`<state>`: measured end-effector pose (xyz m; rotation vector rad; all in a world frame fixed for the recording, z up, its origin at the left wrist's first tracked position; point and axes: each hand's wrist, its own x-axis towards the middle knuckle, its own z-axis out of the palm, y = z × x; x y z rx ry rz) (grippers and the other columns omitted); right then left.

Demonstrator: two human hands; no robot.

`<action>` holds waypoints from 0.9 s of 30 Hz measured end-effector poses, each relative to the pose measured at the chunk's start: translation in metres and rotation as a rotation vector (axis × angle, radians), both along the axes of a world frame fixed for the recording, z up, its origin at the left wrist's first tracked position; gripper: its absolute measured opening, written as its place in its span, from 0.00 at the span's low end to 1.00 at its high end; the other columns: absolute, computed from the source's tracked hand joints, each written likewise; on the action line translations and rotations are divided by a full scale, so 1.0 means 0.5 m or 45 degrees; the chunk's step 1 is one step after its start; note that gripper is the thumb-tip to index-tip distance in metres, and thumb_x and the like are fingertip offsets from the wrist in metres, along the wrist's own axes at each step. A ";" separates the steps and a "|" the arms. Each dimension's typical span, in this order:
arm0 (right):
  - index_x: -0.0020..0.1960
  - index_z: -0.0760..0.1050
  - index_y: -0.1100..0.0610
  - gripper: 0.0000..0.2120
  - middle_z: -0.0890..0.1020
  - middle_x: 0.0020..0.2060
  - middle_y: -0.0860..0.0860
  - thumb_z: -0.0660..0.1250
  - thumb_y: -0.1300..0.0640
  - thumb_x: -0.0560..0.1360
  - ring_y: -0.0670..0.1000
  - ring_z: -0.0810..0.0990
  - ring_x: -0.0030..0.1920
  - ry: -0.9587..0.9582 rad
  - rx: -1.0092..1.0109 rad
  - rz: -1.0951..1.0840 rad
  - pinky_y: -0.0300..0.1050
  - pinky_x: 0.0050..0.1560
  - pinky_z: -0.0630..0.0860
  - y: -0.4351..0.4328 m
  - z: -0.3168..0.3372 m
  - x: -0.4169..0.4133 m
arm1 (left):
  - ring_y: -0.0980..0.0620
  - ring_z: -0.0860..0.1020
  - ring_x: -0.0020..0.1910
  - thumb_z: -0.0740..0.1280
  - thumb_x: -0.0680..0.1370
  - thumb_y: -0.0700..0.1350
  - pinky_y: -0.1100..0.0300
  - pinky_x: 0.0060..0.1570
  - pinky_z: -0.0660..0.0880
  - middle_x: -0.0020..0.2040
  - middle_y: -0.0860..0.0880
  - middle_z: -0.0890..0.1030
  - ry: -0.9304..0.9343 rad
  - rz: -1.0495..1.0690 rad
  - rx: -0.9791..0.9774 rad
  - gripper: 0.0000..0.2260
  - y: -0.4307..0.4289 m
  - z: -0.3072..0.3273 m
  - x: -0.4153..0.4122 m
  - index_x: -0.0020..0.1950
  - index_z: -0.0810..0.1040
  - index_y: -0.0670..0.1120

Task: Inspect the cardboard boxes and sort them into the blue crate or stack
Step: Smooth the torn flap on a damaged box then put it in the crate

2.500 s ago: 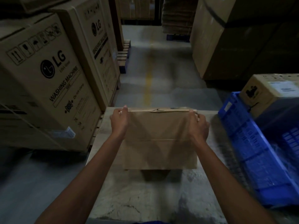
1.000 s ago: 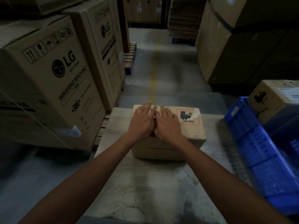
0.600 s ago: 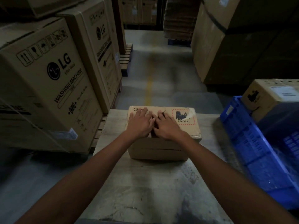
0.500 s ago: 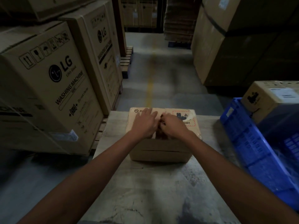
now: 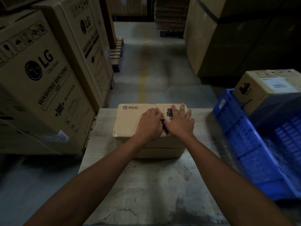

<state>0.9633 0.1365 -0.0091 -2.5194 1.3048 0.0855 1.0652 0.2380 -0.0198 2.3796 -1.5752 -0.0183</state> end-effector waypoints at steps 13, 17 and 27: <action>0.76 0.69 0.53 0.35 0.67 0.78 0.53 0.38 0.40 0.79 0.55 0.60 0.79 -0.318 -0.272 0.173 0.55 0.78 0.53 0.070 -0.046 -0.065 | 0.46 0.79 0.40 0.50 0.84 0.51 0.51 0.50 0.65 0.38 0.47 0.83 -0.230 -0.023 0.023 0.21 0.021 0.000 -0.036 0.41 0.79 0.48; 0.69 0.77 0.54 0.26 0.75 0.72 0.54 0.49 0.47 0.80 0.56 0.69 0.75 -0.517 -0.342 0.311 0.62 0.74 0.61 0.085 -0.056 -0.079 | 0.45 0.79 0.36 0.55 0.82 0.49 0.50 0.49 0.69 0.36 0.48 0.82 -0.264 -0.091 -0.059 0.18 0.033 -0.003 -0.030 0.39 0.80 0.47; 0.66 0.78 0.50 0.30 0.71 0.75 0.49 0.41 0.43 0.80 0.52 0.62 0.78 -0.355 -0.201 0.377 0.57 0.78 0.52 0.094 -0.027 -0.070 | 0.43 0.80 0.40 0.52 0.81 0.51 0.49 0.55 0.70 0.38 0.46 0.84 -0.157 -0.069 -0.128 0.21 0.050 -0.002 -0.023 0.43 0.82 0.46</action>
